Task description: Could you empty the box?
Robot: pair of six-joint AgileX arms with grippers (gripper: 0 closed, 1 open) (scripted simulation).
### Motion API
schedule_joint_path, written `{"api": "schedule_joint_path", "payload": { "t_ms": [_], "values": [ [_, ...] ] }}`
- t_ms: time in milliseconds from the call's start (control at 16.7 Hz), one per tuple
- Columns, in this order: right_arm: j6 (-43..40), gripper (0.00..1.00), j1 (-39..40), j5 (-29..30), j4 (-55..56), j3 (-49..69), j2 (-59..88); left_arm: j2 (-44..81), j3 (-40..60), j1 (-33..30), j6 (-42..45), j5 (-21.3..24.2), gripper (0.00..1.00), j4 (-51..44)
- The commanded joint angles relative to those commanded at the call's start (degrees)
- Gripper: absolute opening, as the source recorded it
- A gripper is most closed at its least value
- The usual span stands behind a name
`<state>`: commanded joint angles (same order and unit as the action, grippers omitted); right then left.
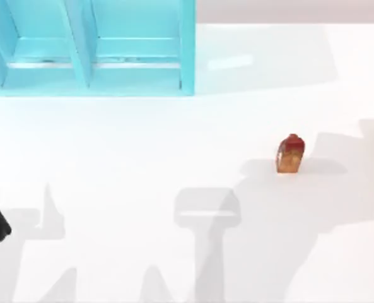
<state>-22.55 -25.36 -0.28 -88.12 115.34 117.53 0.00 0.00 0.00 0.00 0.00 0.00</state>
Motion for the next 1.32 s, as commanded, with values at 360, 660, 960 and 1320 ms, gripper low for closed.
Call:
{"api": "schedule_joint_path", "payload": {
  "t_ms": [360, 660, 960, 1320],
  "values": [
    [15.6, 0.00, 15.7, 0.9, 4.8, -8.6, -3.2, 0.0, 0.0, 0.0, 0.0, 0.0, 1.00, 0.0],
    [39.1, 0.00, 39.3, 1.7, 11.4, -22.3, -8.0, 0.0, 0.0, 0.0, 0.0, 0.0, 1.00, 0.0],
    [61.1, 0.00, 61.3, 2.5, 18.8, -36.0, -13.9, 0.0, 0.0, 0.0, 0.0, 0.0, 1.00, 0.0],
    [69.9, 0.00, 70.1, 3.2, 23.0, -43.2, -17.6, 0.0, 0.0, 0.0, 0.0, 0.0, 1.00, 0.0]
  ]
}}
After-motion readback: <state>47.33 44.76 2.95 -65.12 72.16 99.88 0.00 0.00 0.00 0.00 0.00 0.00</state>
